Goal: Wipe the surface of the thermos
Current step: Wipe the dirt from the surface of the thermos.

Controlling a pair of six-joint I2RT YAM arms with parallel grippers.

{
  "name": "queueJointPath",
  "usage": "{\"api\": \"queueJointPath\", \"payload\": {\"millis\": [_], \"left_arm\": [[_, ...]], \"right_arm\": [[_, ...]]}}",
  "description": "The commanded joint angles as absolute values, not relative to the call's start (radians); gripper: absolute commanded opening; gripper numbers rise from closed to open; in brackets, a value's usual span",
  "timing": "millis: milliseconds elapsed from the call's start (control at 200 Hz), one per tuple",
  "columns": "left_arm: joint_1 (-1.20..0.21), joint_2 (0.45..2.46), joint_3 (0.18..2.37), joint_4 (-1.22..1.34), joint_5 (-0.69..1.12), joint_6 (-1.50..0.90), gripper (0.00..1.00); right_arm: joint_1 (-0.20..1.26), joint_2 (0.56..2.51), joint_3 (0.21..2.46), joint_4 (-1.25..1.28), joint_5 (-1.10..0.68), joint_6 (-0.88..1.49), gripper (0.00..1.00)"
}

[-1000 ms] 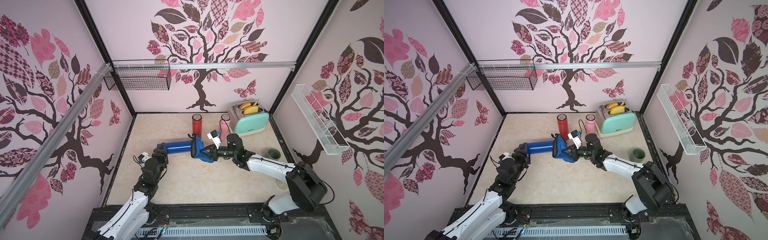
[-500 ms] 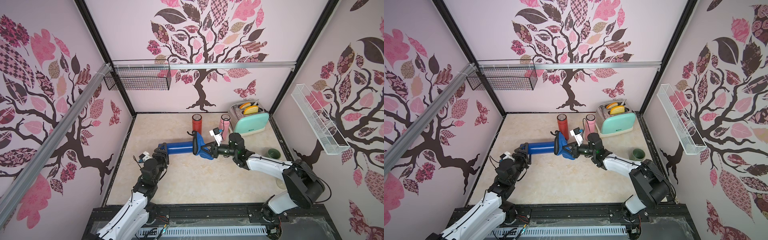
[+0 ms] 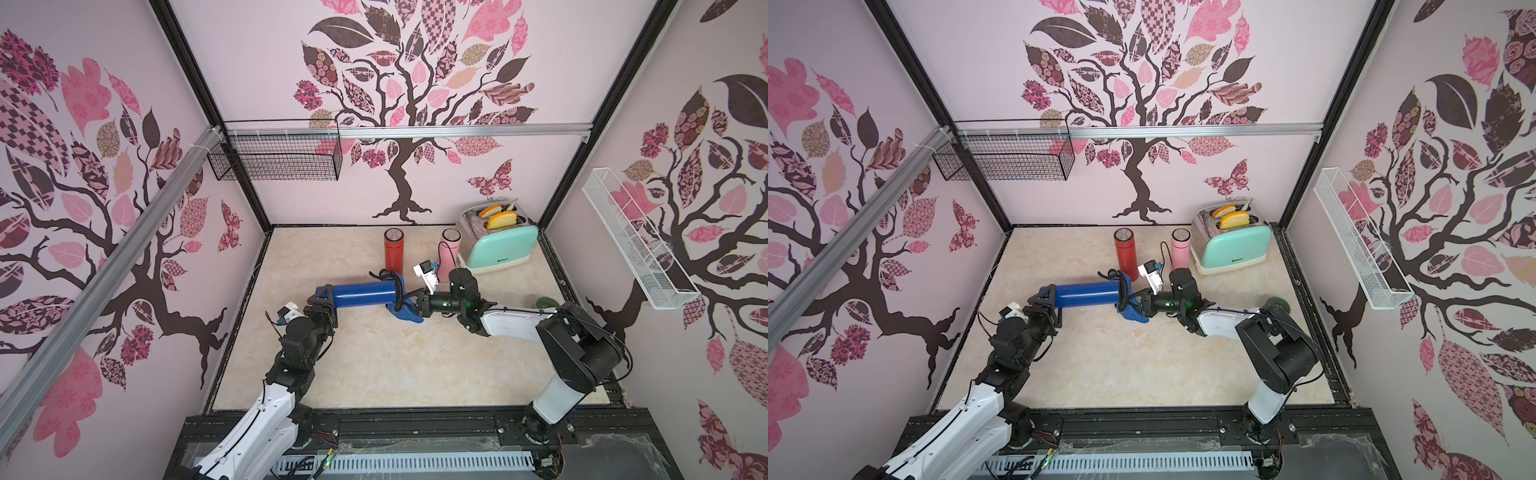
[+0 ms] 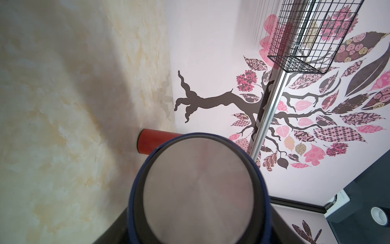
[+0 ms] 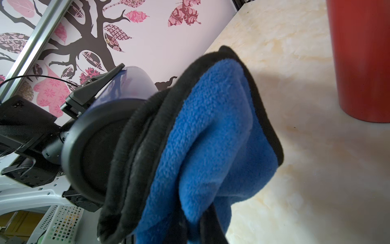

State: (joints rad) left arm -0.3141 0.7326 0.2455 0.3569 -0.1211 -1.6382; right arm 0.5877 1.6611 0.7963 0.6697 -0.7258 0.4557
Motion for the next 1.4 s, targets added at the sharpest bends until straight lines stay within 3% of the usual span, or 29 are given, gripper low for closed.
{"api": "queueJointPath", "payload": {"millis": [0,250,670,900,1240,1396], "left_arm": [[-0.31,0.717,0.241,0.434,-0.104,-1.65,0.0],[-0.308,0.728,0.236,0.431,-0.108,-1.641,0.0],[-0.305,0.727,0.247,0.462,-0.109,-1.657,0.0],[-0.299,0.735,0.247,0.457,-0.106,-1.649,0.0],[-0.299,0.768,0.337,0.289,-0.069,-1.424,0.0],[-0.299,0.786,0.421,0.211,-0.075,-1.196,0.0]], "right_arm": [[0.591,1.568,0.844,0.631,-0.741,0.424,0.0],[0.59,1.448,0.865,0.537,-0.745,0.39,0.0],[0.592,1.663,0.761,0.811,-0.814,0.512,0.0],[0.592,1.634,0.776,0.762,-0.821,0.494,0.0],[0.594,1.493,0.849,0.653,-0.86,0.443,0.0],[0.594,1.432,0.85,0.609,-0.882,0.444,0.0]]}}
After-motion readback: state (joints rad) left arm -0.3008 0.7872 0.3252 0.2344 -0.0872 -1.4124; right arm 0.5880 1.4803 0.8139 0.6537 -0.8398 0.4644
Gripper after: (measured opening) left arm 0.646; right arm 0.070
